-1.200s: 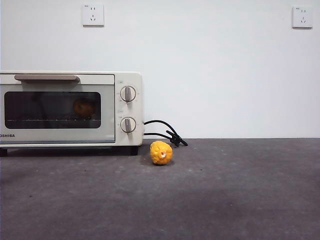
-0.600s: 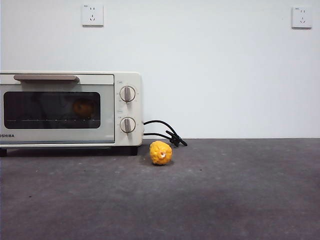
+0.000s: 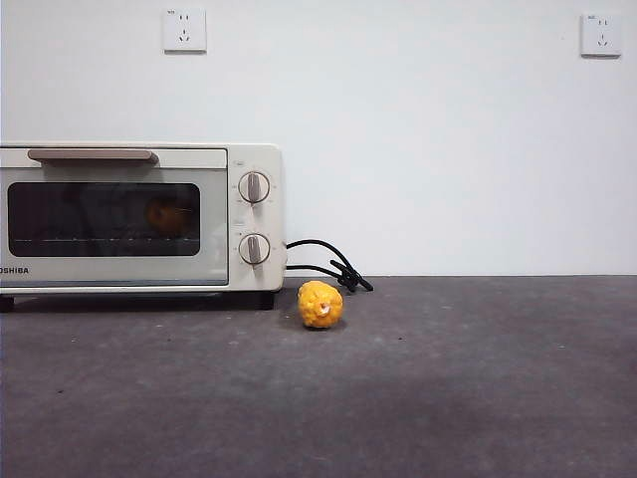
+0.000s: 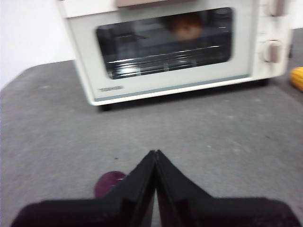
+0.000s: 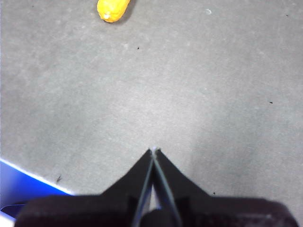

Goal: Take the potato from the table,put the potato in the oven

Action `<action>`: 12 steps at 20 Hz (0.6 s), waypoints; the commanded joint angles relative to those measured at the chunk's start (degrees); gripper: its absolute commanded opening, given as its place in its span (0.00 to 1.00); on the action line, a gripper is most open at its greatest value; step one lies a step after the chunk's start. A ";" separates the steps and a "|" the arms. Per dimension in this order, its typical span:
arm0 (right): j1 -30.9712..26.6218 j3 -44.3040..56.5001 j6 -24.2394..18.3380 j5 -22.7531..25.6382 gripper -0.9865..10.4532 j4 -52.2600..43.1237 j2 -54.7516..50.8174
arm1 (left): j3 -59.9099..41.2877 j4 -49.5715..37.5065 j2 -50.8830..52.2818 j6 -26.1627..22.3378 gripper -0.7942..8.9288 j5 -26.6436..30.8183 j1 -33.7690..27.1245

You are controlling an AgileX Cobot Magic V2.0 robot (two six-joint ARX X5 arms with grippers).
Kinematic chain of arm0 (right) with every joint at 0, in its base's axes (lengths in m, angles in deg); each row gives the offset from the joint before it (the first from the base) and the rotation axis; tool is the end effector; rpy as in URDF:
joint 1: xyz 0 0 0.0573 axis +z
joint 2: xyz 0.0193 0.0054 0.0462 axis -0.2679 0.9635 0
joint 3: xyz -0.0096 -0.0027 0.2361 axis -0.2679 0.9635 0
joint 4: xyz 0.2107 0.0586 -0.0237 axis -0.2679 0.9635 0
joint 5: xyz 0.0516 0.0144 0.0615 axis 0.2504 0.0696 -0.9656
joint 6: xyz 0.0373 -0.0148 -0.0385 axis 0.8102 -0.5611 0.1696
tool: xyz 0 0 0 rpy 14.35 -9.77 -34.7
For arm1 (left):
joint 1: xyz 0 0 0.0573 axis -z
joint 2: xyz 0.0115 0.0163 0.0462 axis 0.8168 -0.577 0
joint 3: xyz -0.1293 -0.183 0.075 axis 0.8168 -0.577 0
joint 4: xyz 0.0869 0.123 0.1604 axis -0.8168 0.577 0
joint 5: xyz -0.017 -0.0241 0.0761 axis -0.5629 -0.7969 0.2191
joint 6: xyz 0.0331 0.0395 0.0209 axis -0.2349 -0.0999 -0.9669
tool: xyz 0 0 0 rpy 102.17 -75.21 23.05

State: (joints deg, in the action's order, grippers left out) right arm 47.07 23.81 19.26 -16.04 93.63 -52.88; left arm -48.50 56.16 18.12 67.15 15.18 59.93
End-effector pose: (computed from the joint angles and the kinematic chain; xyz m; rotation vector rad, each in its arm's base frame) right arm 0.0568 0.0717 0.2517 -0.2807 0.6563 0.3542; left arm 0.0929 -0.0042 0.1513 0.0902 0.1610 0.0342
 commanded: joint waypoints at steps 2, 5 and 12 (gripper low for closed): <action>0.00 0.11 0.48 0.24 0.09 -0.35 0.00 | -0.59 -0.44 0.15 1.01 0.08 0.48 -3.28; 0.00 0.11 0.48 0.24 0.09 -0.35 0.00 | -0.59 -0.42 0.15 0.98 0.08 0.46 -5.20; 0.00 0.11 0.48 0.24 0.09 -0.35 0.00 | -0.57 -0.72 0.00 1.05 0.08 -2.34 -6.14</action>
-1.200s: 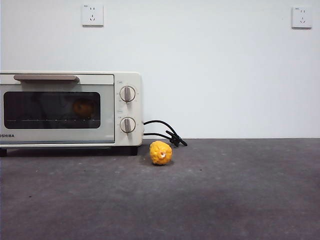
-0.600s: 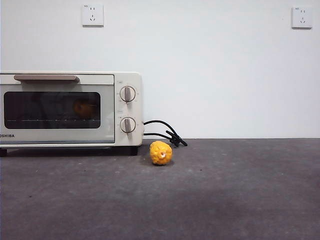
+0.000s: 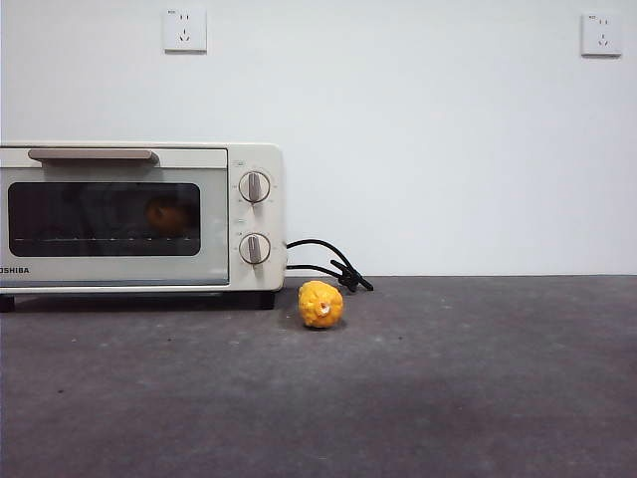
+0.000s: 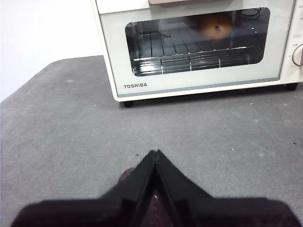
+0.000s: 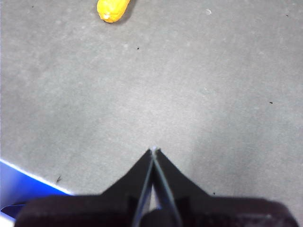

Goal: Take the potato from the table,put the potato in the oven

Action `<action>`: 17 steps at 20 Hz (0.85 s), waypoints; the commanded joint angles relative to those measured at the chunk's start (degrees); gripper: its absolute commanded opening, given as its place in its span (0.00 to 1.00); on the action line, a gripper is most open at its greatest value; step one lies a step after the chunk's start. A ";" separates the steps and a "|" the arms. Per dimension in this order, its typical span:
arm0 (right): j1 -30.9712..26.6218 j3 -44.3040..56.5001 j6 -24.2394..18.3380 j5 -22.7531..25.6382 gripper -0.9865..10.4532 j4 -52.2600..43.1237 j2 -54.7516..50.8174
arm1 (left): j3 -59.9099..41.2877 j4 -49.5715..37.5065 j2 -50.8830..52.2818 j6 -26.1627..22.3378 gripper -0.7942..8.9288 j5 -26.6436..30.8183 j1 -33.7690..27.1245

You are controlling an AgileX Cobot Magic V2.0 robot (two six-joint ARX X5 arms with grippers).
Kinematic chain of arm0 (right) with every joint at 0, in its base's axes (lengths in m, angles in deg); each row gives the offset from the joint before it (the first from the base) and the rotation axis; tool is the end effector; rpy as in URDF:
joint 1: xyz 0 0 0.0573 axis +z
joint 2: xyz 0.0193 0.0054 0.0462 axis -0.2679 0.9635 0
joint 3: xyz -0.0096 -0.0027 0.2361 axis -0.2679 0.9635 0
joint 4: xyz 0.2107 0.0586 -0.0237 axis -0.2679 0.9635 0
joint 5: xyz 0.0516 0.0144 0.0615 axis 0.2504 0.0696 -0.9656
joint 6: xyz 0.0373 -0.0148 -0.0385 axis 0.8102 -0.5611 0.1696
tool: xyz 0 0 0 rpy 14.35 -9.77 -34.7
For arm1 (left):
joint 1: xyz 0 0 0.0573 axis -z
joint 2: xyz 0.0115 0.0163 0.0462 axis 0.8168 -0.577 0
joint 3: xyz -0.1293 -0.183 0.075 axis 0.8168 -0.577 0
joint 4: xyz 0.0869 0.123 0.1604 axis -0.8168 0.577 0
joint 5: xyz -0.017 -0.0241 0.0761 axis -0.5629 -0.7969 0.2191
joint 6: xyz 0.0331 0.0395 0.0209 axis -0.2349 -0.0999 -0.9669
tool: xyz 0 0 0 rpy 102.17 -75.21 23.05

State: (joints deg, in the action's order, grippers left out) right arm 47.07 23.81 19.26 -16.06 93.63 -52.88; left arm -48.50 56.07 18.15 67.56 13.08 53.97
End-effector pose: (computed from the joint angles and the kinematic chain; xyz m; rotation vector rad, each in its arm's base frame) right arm 0.0568 0.0717 0.2517 -0.2806 0.6564 0.3544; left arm 0.0929 0.0043 0.1515 0.0716 0.1619 0.1020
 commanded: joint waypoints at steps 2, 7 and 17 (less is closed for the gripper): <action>0.00 0.11 0.48 0.26 0.09 -0.35 0.00 | -0.57 -0.63 -0.35 0.63 0.08 -0.26 -0.17; 0.00 0.11 0.48 0.28 0.09 -0.35 0.00 | -0.57 -0.63 -0.57 0.63 0.08 -0.26 -0.17; -14.21 0.48 -0.20 7.34 0.09 -4.02 -7.72 | -0.57 -0.61 -0.57 0.63 0.08 -0.46 -0.17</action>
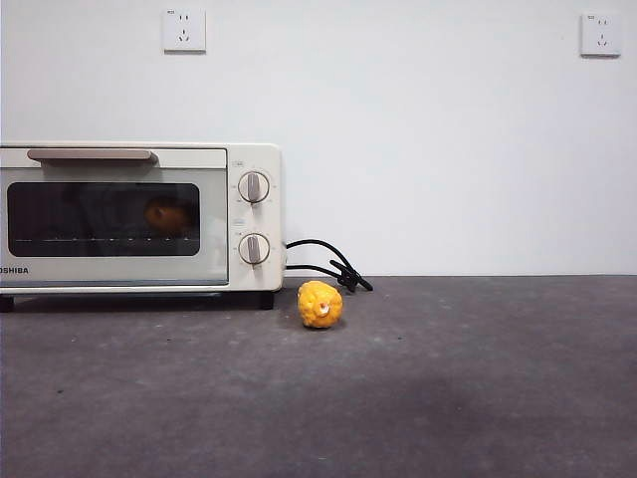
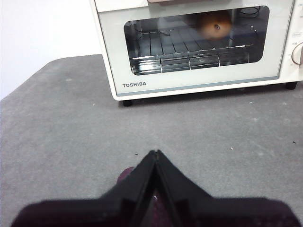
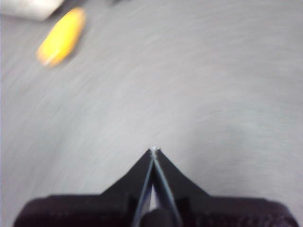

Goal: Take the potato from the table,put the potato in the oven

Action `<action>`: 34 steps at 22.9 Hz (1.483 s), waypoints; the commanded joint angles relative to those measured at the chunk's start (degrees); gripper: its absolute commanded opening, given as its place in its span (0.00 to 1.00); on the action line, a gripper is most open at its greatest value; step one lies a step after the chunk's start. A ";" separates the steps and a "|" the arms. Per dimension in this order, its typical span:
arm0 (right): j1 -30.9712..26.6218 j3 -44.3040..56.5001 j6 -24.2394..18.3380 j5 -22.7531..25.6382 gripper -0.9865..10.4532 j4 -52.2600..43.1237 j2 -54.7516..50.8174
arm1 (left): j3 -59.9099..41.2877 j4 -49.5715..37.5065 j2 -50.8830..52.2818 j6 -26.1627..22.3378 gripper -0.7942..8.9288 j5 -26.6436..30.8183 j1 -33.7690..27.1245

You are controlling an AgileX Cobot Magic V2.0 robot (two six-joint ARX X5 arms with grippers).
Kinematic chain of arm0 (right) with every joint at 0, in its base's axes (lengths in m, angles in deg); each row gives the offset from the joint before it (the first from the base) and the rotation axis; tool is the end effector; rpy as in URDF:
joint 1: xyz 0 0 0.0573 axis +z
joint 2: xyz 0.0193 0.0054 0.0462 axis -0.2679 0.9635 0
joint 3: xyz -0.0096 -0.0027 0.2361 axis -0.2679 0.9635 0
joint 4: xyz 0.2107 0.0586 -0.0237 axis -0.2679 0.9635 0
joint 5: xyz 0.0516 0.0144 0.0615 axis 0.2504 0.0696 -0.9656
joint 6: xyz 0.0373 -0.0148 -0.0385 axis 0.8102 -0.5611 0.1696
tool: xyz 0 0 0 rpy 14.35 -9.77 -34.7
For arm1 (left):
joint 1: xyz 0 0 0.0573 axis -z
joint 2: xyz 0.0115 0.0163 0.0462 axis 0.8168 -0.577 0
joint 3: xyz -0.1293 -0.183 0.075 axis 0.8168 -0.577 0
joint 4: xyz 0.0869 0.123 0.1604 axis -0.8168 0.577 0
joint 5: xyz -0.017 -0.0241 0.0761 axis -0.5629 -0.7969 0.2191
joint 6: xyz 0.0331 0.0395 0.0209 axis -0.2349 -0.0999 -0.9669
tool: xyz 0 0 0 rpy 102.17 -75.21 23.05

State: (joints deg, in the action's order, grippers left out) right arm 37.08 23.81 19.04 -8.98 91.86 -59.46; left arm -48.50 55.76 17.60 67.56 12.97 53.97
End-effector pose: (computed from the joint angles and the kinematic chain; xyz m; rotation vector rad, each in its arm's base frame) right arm 0.0604 0.0451 0.2625 -0.1489 0.5202 0.1072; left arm 0.0935 0.0043 0.1513 0.0717 0.1660 0.0999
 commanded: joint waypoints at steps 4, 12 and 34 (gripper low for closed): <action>-21.73 4.94 -11.39 -7.02 0.09 -17.49 -5.51 | -0.57 -0.33 -0.28 0.63 0.08 -0.33 -0.17; -45.18 22.27 -26.53 -27.26 0.09 -39.87 -17.31 | -0.57 -0.31 -0.37 0.61 0.08 -0.33 -0.17; -53.81 39.10 -26.21 -40.85 0.09 -48.39 -27.67 | -0.57 -0.31 -1.14 0.63 0.08 -0.63 -0.13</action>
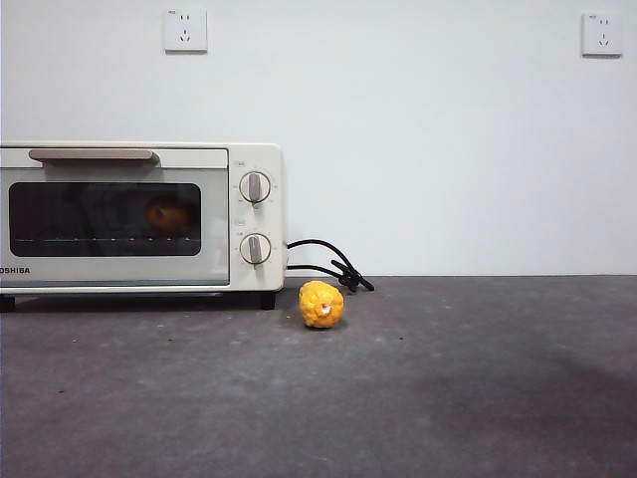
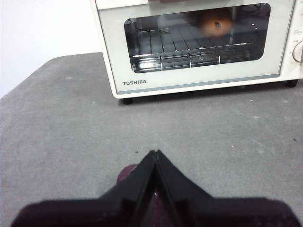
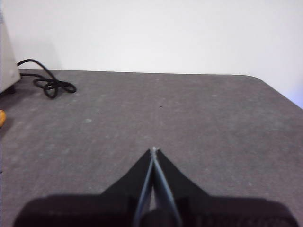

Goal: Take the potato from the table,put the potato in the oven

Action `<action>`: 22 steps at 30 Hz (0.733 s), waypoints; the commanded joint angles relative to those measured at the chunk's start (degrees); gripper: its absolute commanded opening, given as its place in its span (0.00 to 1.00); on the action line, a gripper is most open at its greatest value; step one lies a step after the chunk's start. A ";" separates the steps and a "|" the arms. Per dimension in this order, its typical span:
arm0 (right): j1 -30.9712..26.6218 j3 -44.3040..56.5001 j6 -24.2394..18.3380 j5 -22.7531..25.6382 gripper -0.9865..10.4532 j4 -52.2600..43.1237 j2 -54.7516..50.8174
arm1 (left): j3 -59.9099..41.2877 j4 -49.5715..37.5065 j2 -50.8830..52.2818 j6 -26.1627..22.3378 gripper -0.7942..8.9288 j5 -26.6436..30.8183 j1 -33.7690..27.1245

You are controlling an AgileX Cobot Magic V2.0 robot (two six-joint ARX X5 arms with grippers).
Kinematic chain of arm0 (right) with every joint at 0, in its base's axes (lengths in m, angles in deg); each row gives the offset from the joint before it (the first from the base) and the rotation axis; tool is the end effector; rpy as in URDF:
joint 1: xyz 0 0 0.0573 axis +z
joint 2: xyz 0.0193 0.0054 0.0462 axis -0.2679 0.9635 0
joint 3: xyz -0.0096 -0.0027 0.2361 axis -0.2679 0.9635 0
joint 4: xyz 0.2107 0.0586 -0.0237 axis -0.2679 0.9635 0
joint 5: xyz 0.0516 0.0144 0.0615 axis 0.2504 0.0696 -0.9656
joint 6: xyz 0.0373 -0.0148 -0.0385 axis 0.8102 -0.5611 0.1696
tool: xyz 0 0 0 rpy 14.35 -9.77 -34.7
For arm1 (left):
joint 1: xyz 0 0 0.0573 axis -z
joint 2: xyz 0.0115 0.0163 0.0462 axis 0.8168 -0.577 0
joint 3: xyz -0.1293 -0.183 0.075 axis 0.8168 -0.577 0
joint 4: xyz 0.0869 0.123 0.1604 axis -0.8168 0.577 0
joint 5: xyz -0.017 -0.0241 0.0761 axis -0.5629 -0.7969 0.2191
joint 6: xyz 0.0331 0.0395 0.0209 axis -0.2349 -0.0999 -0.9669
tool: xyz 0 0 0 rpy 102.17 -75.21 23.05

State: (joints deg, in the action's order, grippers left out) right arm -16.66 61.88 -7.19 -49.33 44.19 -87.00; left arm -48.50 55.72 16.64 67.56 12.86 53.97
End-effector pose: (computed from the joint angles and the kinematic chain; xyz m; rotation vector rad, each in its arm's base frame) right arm 0.0913 -0.0017 0.1703 -0.0754 0.0706 -0.0155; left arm 0.0943 0.0042 0.1502 0.0721 0.1820 0.0975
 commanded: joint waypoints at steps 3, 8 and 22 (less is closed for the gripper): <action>-0.07 2.40 -0.39 -0.46 0.09 -0.83 -0.13 | -0.57 -0.26 -0.66 0.63 0.08 -0.68 -0.15; -0.07 2.89 -0.59 -0.35 0.09 2.10 -0.13 | -0.57 -0.24 -0.98 0.61 0.08 -0.68 -0.13; -0.09 2.89 -0.15 -0.02 0.09 3.50 -0.13 | -0.57 -0.24 -1.29 0.63 0.08 -0.68 -0.13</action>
State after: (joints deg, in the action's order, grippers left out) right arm -16.69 64.22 -7.76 -49.48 47.97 -87.02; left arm -48.50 55.74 15.35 67.59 12.47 53.97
